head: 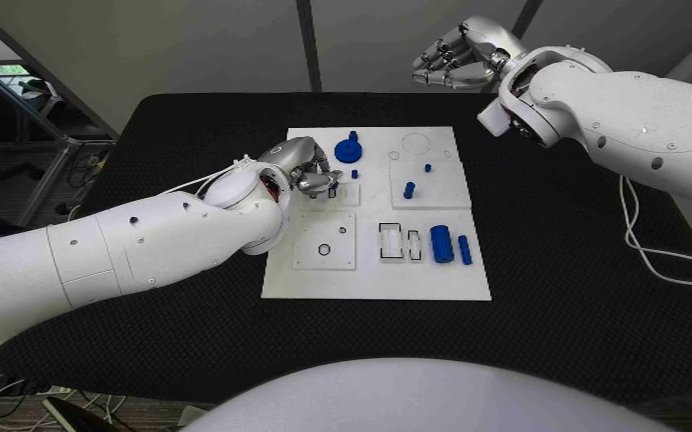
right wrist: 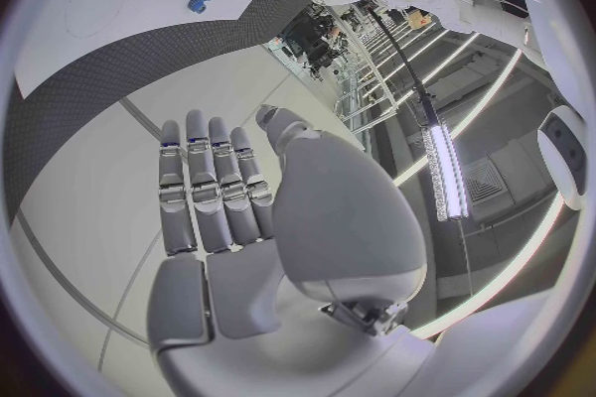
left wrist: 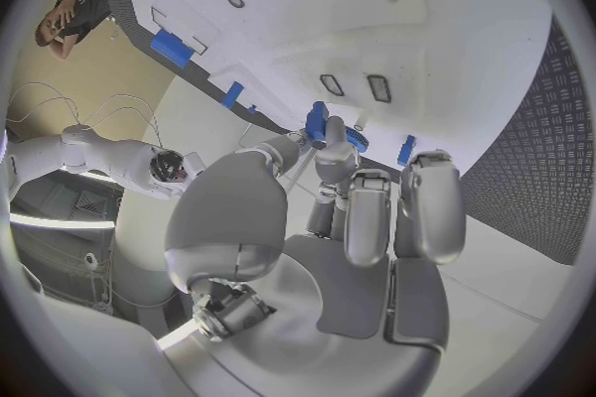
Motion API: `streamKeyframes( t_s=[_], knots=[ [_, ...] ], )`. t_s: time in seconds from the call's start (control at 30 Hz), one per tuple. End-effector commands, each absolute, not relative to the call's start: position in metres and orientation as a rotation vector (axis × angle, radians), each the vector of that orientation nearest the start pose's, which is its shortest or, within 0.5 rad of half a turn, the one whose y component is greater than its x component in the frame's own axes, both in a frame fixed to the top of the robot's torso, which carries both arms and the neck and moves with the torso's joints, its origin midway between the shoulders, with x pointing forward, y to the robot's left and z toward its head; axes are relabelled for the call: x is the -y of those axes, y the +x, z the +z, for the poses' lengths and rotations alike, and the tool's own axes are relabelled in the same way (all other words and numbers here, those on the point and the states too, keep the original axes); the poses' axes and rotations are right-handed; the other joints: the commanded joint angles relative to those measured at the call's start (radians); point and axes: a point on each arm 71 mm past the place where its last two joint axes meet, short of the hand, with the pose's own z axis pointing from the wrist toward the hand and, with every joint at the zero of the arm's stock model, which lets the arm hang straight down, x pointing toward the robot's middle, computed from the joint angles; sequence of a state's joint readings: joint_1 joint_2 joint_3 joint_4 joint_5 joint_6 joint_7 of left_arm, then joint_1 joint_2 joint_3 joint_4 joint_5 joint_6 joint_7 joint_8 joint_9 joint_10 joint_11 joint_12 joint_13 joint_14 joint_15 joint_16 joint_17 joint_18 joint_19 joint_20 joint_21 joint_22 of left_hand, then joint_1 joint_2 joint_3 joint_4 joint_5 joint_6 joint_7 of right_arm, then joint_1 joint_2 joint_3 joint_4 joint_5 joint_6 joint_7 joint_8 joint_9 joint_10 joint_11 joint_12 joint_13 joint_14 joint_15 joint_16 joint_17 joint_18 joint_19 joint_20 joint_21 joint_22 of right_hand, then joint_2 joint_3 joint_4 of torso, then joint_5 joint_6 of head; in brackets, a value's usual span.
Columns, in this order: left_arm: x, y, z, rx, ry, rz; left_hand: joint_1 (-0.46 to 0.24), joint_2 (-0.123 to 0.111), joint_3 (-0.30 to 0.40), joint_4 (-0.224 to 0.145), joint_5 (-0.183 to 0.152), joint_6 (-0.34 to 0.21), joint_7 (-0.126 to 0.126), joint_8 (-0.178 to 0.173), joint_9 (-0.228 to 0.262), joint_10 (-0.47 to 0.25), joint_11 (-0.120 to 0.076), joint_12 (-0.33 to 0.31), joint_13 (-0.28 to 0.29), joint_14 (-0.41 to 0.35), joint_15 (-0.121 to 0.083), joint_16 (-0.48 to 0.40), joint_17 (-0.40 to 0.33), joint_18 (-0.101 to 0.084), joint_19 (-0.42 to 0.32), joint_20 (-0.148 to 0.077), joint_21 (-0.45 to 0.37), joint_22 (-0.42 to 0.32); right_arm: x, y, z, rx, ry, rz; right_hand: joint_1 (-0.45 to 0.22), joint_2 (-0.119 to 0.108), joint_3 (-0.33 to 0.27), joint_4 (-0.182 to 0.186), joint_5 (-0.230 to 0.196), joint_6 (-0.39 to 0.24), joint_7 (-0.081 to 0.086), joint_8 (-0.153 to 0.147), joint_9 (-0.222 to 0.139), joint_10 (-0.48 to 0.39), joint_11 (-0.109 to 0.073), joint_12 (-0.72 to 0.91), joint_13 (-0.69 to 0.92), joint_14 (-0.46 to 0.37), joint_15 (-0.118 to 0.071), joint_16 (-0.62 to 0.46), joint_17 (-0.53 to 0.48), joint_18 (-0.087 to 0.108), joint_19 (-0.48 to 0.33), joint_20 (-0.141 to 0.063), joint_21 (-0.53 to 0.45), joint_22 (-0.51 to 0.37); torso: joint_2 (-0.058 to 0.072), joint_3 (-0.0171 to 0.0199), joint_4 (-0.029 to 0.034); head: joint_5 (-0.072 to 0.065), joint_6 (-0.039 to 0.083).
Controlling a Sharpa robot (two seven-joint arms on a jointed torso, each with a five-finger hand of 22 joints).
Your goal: Assemble the parts on the task board
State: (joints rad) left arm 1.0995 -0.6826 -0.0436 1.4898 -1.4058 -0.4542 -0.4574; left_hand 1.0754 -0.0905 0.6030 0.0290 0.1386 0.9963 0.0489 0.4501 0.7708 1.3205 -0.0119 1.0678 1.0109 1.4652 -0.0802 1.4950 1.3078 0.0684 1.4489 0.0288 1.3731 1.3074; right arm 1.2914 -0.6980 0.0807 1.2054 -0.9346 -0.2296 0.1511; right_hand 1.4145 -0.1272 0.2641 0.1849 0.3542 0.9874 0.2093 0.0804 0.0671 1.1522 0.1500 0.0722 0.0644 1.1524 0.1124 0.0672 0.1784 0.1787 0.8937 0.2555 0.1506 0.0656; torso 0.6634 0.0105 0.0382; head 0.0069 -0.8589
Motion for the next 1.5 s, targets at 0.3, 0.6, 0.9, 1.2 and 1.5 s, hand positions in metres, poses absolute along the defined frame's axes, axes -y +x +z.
streamKeyframes(
  t_s=[0.3,0.6,0.9,1.2,1.5],
  knots=[
    [-0.1490,0.4735,-0.2402,-1.780,-0.123,-0.499,0.013,-0.001,0.147,-0.138,0.007,-0.003,-0.007,0.003,0.002,0.027,-0.020,0.003,0.001,0.084,-0.005,0.005,0.193,-0.017,0.009,0.000,0.006,0.106,0.2164,0.5636,-0.1098,-1.528,0.239,1.006,-0.009,-0.001,0.005,-0.003,0.004,0.005,0.003,-0.005,0.002,-0.001,0.000,0.003,0.001,-0.008,0.001,0.001,-0.001,0.007,0.005,-0.001,-0.003,0.001,0.001,-0.0001,-0.0007,-0.004,-0.005],
    [-0.1486,0.4733,-0.2422,-1.796,-0.110,-0.498,0.012,-0.002,0.148,-0.137,0.007,-0.003,-0.007,0.003,0.002,0.027,-0.020,0.003,0.001,0.084,-0.005,0.005,0.193,-0.017,0.009,-0.001,0.006,0.107,0.2152,0.5634,-0.1102,-1.531,0.236,1.010,-0.009,-0.001,0.005,-0.004,0.004,0.006,0.003,-0.005,0.002,-0.001,0.000,0.003,0.001,-0.007,0.001,0.001,-0.001,0.007,0.005,-0.001,-0.004,0.001,0.000,0.0008,0.0000,-0.007,-0.008],
    [-0.1494,0.4727,-0.2434,-1.814,-0.101,-0.491,0.012,-0.002,0.148,-0.137,0.007,-0.003,-0.007,0.003,0.002,0.027,-0.020,0.003,0.001,0.084,-0.005,0.005,0.193,-0.017,0.009,-0.001,0.006,0.107,0.2148,0.5634,-0.1104,-1.532,0.236,1.011,-0.009,-0.001,0.005,-0.004,0.004,0.006,0.003,-0.005,0.002,-0.001,0.000,0.003,0.001,-0.007,0.001,0.001,-0.001,0.007,0.005,-0.001,-0.004,0.001,0.000,0.0008,0.0002,-0.005,-0.013],
    [-0.1502,0.4722,-0.2441,-1.828,-0.093,-0.486,0.012,-0.004,0.149,-0.136,0.006,-0.003,-0.007,0.003,0.002,0.028,-0.020,0.004,0.001,0.084,-0.005,0.005,0.193,-0.017,0.010,-0.001,0.006,0.107,0.2146,0.5634,-0.1105,-1.532,0.235,1.011,-0.009,-0.001,0.005,-0.004,0.004,0.006,0.003,-0.005,0.002,-0.001,0.000,0.003,0.001,-0.007,0.001,0.001,-0.001,0.007,0.005,-0.001,-0.004,0.001,0.000,0.0009,0.0005,-0.005,-0.014],
    [-0.1504,0.4717,-0.2453,-1.847,-0.082,-0.479,0.011,-0.007,0.150,-0.135,0.006,-0.003,-0.008,0.004,0.003,0.029,-0.020,0.004,0.002,0.084,-0.005,0.005,0.193,-0.017,0.010,-0.001,0.006,0.107,0.2147,0.5634,-0.1105,-1.533,0.235,1.011,-0.009,-0.001,0.005,-0.004,0.004,0.006,0.003,-0.005,0.002,-0.001,0.000,0.003,0.001,-0.007,0.001,0.001,-0.001,0.007,0.005,-0.001,-0.004,0.001,0.000,0.0001,0.0005,-0.006,-0.014]
  ],
)
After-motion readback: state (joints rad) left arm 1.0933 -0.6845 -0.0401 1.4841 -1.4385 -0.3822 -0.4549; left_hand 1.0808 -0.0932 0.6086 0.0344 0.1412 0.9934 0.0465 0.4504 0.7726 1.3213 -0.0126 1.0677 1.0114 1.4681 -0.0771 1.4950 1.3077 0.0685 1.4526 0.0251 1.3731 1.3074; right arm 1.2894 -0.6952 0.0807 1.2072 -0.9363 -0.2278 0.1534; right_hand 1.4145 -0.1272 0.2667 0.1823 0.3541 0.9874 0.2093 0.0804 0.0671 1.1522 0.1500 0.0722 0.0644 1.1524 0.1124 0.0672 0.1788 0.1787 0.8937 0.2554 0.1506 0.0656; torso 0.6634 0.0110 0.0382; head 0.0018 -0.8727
